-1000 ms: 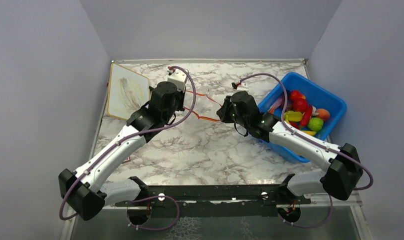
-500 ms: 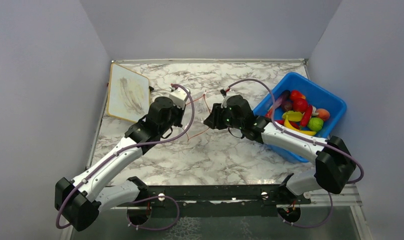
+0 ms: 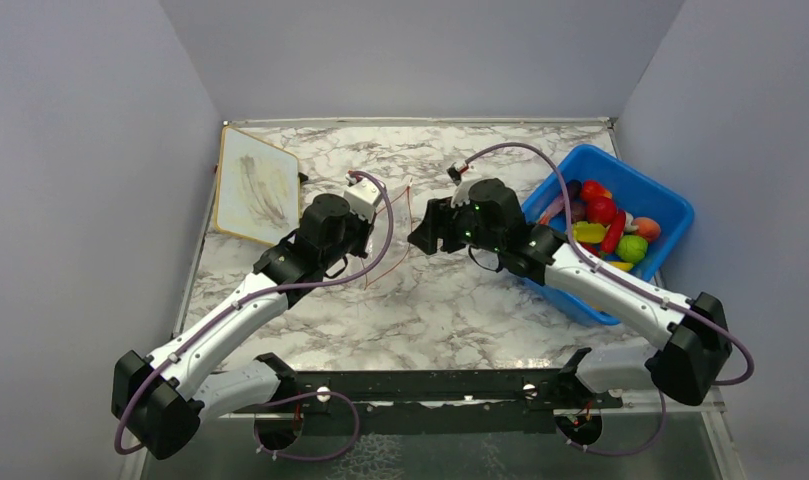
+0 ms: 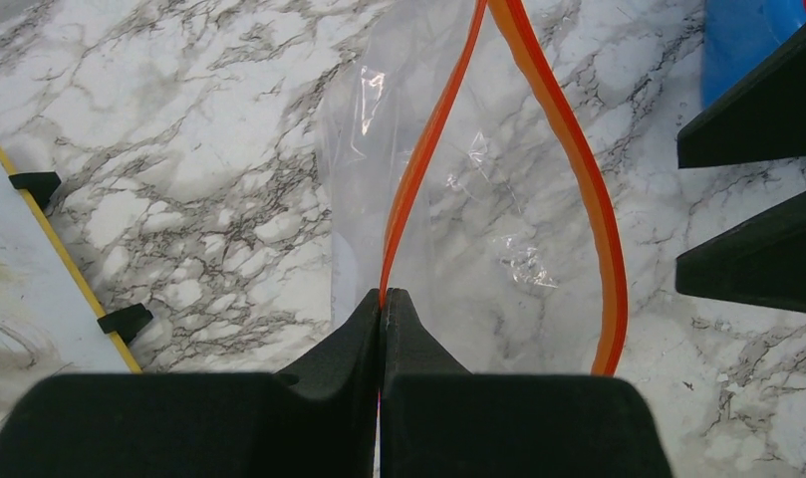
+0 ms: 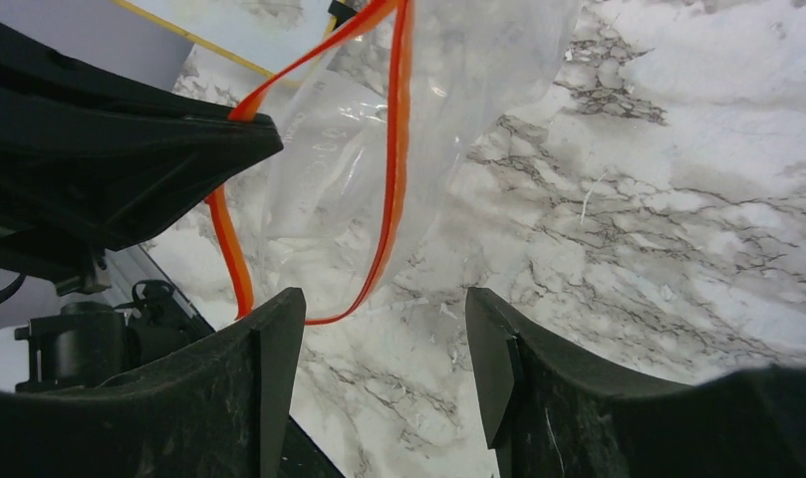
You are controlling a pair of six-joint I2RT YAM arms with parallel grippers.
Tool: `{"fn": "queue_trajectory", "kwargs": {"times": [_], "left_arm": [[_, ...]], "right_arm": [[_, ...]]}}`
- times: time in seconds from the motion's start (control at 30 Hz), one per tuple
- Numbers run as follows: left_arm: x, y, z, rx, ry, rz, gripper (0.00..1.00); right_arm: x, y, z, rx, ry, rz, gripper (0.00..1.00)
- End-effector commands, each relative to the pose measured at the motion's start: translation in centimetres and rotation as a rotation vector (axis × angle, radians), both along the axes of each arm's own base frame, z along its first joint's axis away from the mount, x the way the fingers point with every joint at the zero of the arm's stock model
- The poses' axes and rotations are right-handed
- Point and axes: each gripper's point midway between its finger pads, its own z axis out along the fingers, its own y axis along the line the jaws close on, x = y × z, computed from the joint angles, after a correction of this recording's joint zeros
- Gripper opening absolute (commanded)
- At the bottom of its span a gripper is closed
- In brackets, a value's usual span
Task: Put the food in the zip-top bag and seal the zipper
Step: Open the zipper of the food storage bag, then pick up the fake fruit from the bin.
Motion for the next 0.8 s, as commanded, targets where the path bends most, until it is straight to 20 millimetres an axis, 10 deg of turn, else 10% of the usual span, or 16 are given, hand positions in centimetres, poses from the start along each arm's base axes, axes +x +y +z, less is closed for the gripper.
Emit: {"fn": "queue_trajectory", "kwargs": {"times": [0.0, 0.47, 0.77], "left_arm": [[-0.4, -0.6, 0.5, -0.033, -0.017, -0.043, 0.0], [-1.0, -1.5, 0.5, -0.062, 0.004, -0.091, 0.0], [-1.0, -1.4, 0.8, -0.066, -0.006, -0.089, 0.0]], "right_arm": [[-0.1, -1.7, 2.8, -0.063, -0.103, 0.009, 0.61], [3.6, -9.7, 2.6, -0.225, -0.07, -0.315, 0.49], [6.7, -19.5, -0.1, -0.308, 0.028, -0.644, 0.45]]}}
